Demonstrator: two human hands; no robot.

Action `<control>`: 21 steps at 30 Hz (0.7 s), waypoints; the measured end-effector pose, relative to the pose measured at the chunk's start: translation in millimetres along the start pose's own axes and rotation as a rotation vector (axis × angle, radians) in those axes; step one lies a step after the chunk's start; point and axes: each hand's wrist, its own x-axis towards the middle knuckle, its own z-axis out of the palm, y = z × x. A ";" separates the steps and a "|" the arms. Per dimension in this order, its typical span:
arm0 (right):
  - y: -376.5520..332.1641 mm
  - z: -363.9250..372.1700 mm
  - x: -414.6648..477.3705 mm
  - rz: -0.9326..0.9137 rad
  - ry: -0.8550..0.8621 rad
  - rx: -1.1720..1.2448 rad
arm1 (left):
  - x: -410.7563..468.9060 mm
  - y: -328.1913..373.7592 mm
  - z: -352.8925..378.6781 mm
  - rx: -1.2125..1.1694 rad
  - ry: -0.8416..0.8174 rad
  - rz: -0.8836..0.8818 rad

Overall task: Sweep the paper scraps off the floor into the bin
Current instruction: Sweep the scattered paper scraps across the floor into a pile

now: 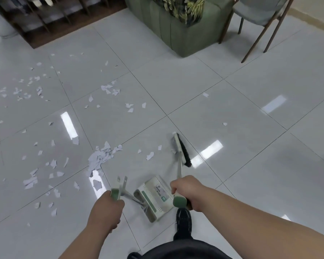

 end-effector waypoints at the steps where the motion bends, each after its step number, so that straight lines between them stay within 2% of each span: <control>1: -8.1 6.2 1.4 -0.004 -0.043 0.006 | -0.2 -1.6 -0.7 -0.010 0.004 -0.017; 7: -60.1 9.6 1.4 0.019 -0.198 0.171 | 0.1 -6.2 -3.8 -0.062 0.040 -0.084; 10: -67.7 -8.5 -3.0 0.014 -0.228 0.138 | 0.1 -4.7 -7.0 -0.073 0.048 -0.093; 16: -60.7 -37.1 -10.5 -0.055 -0.129 -0.046 | 5.3 13.1 -5.5 -0.087 0.043 -0.088; 21: -56.2 -76.0 -0.6 -0.076 0.040 -0.084 | 11.6 33.6 -8.1 -0.075 0.048 -0.042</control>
